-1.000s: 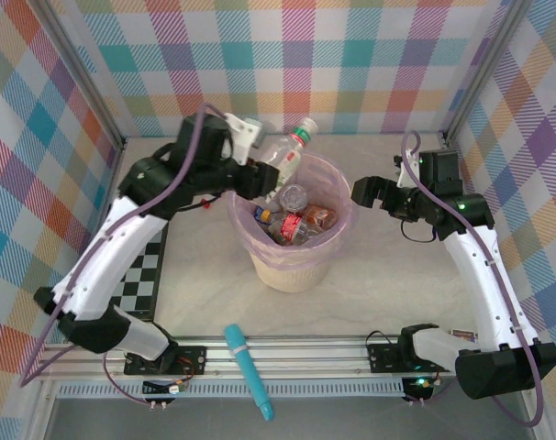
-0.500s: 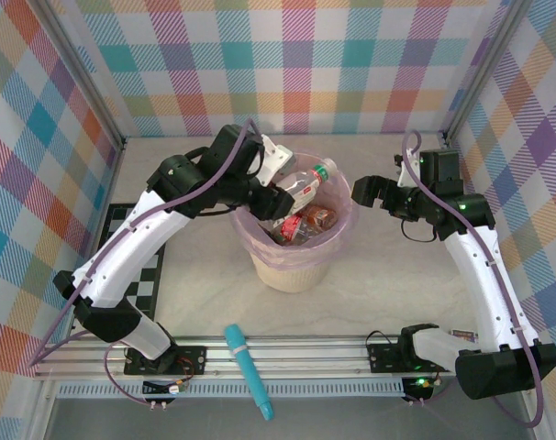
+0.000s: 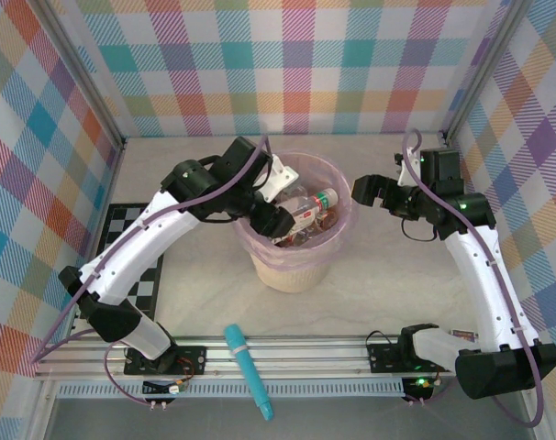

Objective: Put the plastic bottles in the bin

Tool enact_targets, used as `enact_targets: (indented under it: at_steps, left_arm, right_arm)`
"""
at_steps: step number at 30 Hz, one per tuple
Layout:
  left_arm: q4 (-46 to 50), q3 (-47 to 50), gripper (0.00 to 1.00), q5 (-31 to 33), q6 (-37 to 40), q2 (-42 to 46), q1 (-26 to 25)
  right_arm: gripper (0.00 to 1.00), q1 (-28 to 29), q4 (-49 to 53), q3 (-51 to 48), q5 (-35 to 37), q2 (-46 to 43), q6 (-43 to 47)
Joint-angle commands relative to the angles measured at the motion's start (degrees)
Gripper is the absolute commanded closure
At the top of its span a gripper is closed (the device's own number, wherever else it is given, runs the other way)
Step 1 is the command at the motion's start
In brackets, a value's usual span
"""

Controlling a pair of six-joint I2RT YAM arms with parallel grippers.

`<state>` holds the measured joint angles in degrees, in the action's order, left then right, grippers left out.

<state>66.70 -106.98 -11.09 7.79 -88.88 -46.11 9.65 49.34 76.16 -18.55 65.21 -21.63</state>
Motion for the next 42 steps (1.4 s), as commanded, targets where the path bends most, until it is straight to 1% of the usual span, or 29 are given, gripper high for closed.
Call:
enact_targets:
  at_steps: [1, 6, 10, 11, 13, 16, 21, 24, 27, 35, 37, 42]
  left_arm:
    - [-1.11, 0.62, 0.32, -0.07, 0.82, 1.53, -0.67]
    - [-4.56, -2.27, 0.23, -4.36, 0.86, 1.88, -0.69]
    - [-6.89, -3.86, 0.21, -2.5, 0.78, 1.89, -0.65]
    - [-7.48, -4.0, 0.22, -1.62, 0.74, 1.71, -0.72]
    - [-7.89, -3.72, 0.27, -1.01, 0.56, 1.03, -0.7]
    - [-7.55, -2.94, 0.35, -1.8, 0.08, -0.61, -0.73]
    - [-9.63, 3.14, 0.44, -3.23, -2.59, -1.26, -0.74]
    - [-11.47, 8.14, 0.45, -2.65, -3.78, -0.48, -0.92]
    - [-11.55, 10.87, 0.47, -1.31, -4.3, -0.46, -0.91]
    - [-11.04, 11.24, 0.51, -1.39, -4.89, -0.34, -0.92]
    - [-10.92, 10.25, 0.5, -1.67, -4.72, 0.37, -0.93]
    - [-12.59, 6.42, 0.31, -1.16, -4.93, 3.23, -0.62]
  right_arm:
    - [0.01, -0.1, 0.01, 2.65, -0.85, 0.18, 1.24]
    - [0.01, -0.11, 0.32, 4.28, -1.7, 1.34, 1.78]
    - [0.01, -0.07, 0.19, 4.27, -2.2, 1.76, 1.83]
    - [0.01, -0.07, 0.23, 4.17, -2.12, 1.73, 1.9]
    - [0.01, -0.07, 0.23, 4.09, -2.1, 1.78, 2.14]
    - [0.01, -0.05, 0.32, 4.0, -2.08, 1.89, 2.25]
    - [0.01, -0.07, 0.07, 3.91, -2.14, 2.11, 2.21]
    - [0.01, -0.07, -0.2, 3.85, -2.37, 2.31, 2.03]
    - [0.01, -0.07, -0.29, 3.77, -2.58, 2.32, 2.03]
    - [0.01, -0.07, -1.11, 3.5, -3.08, 2.42, 1.65]
    - [0.01, -0.1, -1.09, 4.41, -3.16, 2.79, 1.85]
    - [0.01, -0.09, -0.62, 7.17, -2.68, 4.42, 1.86]
